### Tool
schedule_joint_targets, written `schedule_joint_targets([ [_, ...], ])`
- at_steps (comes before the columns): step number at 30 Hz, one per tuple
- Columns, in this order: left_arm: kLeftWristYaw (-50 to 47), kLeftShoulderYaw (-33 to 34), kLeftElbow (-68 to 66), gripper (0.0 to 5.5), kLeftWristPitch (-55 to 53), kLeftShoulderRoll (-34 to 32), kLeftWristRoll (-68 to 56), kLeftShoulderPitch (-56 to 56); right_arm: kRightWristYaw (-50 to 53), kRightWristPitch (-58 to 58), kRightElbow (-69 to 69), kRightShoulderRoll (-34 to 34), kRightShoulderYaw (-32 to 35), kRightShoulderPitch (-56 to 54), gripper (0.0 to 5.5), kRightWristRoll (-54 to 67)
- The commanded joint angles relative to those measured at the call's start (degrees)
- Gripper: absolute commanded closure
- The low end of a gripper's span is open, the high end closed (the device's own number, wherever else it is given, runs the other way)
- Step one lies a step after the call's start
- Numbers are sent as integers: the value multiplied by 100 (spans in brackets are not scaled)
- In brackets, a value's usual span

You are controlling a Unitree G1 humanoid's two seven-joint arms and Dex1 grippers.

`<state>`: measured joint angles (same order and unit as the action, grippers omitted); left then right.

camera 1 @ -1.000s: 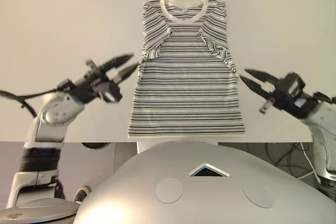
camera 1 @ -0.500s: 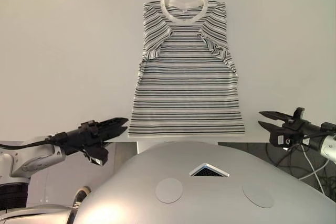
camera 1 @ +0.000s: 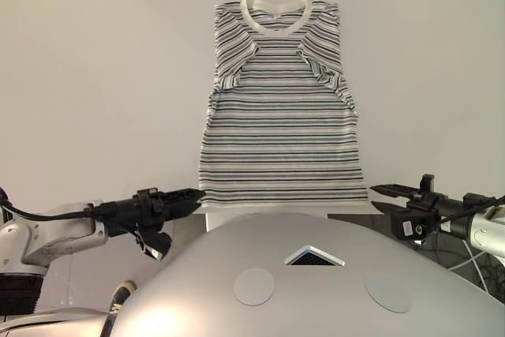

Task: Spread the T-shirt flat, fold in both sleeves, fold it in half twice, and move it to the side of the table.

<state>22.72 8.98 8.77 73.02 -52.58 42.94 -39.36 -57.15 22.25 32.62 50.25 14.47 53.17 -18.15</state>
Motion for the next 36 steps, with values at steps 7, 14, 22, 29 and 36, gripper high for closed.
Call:
schedule_joint_targets([
  [7,333,-373,290,354,-523,-329,-144,93,-32,-238,124,158,-653,-594,394,-67],
  [14,444,-606,439,371,-926,-287,-183,284,-22,-290,144,246,-1058,-805,394,-91],
  [22,565,-795,548,502,-1171,-491,-493,303,29,-369,127,300,-1037,-758,485,-1],
  [29,710,-940,640,550,-1284,-685,-800,330,113,-373,72,281,-1013,-747,549,6],
  [36,1198,-917,1757,550,-2525,-1027,-2864,256,-63,-709,347,300,-560,-507,549,894],
])
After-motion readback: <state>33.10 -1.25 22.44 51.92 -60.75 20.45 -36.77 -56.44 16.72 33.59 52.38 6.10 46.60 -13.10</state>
